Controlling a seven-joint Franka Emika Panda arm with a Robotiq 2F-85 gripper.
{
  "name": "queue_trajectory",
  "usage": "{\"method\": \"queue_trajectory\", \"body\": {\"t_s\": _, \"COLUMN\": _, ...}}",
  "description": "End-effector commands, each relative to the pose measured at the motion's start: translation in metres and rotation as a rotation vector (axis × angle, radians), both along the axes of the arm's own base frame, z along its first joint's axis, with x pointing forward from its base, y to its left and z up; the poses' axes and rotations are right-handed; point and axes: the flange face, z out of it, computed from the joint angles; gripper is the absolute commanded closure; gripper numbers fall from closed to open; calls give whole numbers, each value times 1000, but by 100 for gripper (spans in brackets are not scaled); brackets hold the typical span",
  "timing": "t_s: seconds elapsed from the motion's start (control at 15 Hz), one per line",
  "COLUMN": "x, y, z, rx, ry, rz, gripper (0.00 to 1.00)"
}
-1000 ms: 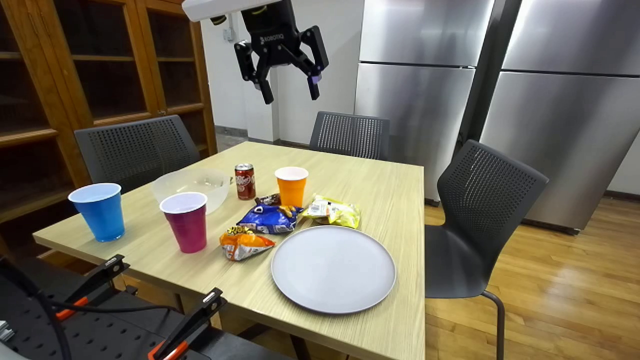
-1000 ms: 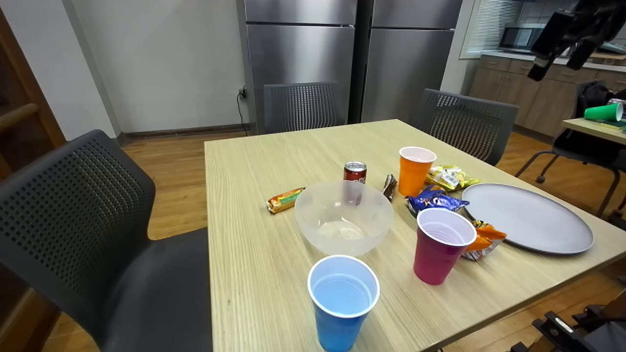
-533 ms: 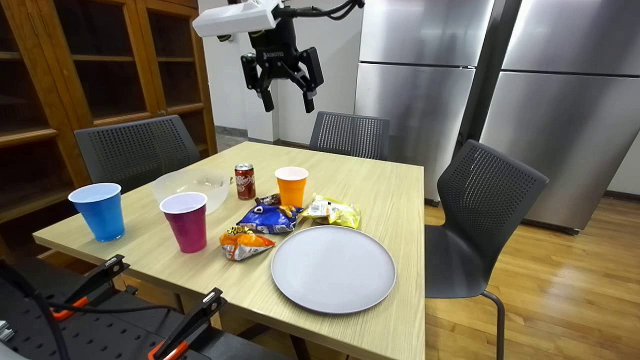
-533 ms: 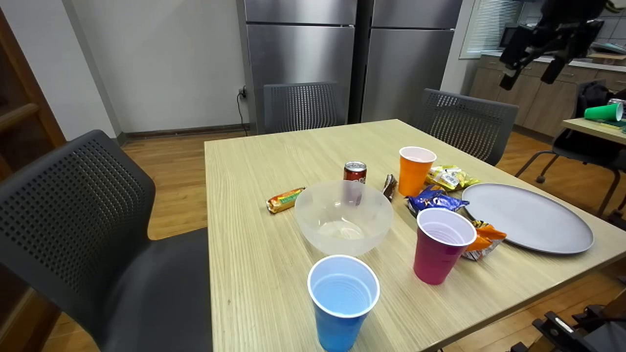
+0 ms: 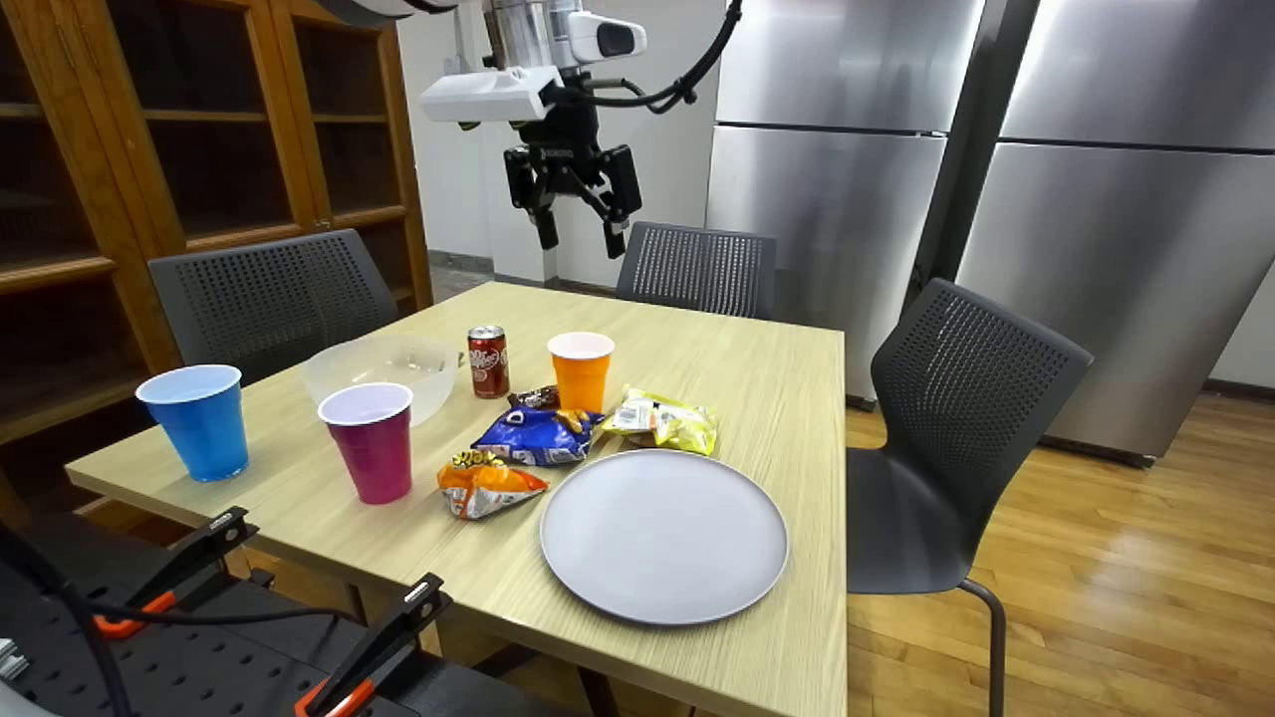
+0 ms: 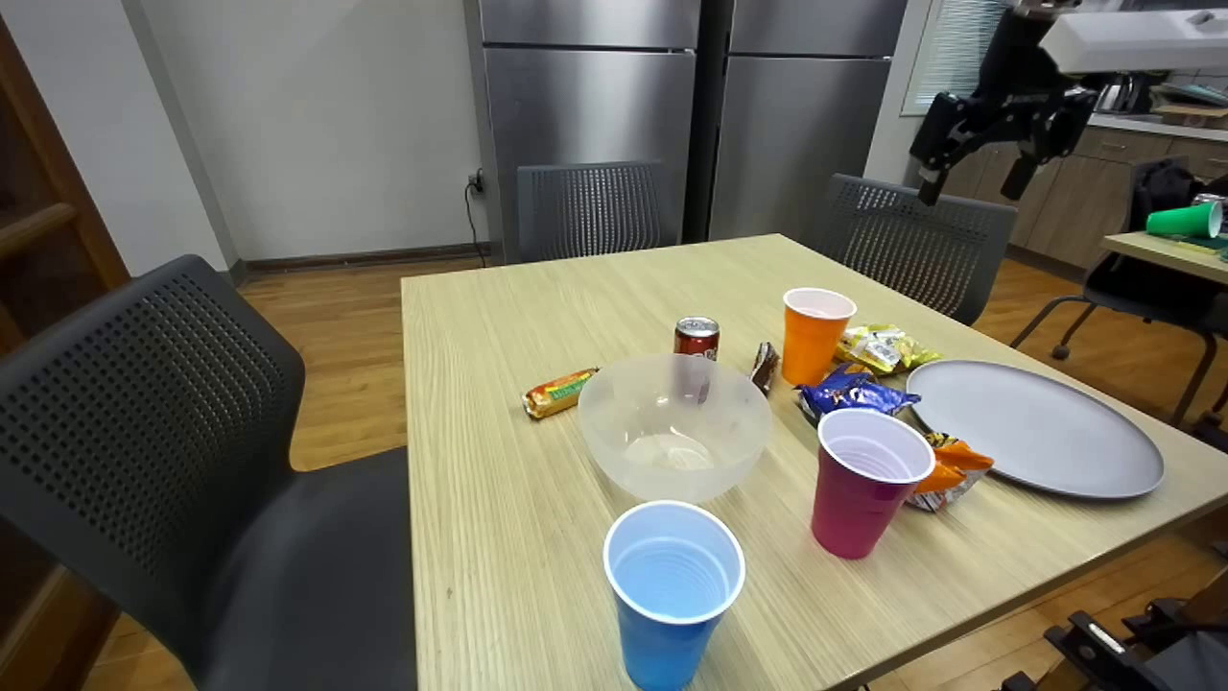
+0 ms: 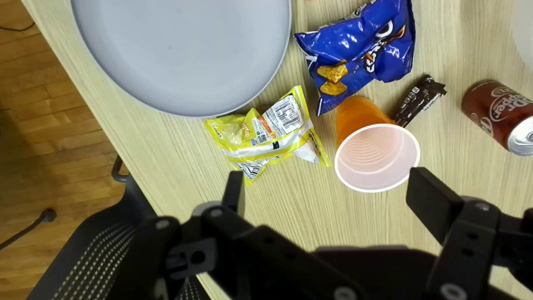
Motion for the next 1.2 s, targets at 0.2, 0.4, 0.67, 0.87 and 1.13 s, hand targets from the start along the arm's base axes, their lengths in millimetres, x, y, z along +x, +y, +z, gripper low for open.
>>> {"method": "queue_trajectory", "body": {"t_s": 0.2, "x": 42, "y": 7, "z": -25, "rx": -2, "ry": 24, "rz": -98, "gripper": 0}}
{"method": "queue_trajectory", "body": {"t_s": 0.4, "x": 53, "y": 9, "z": -37, "rx": -4, "ry": 41, "rz": -130, "gripper": 0}}
{"method": "queue_trajectory", "body": {"t_s": 0.67, "x": 65, "y": 12, "z": -54, "rx": -3, "ry": 66, "rz": -164, "gripper": 0}}
{"method": "queue_trajectory", "body": {"t_s": 0.87, "x": 73, "y": 13, "z": -65, "rx": -10, "ry": 81, "rz": -190, "gripper": 0}}
{"method": "queue_trajectory", "body": {"t_s": 1.13, "x": 84, "y": 14, "z": -82, "rx": -21, "ry": 100, "rz": -224, "gripper": 0}}
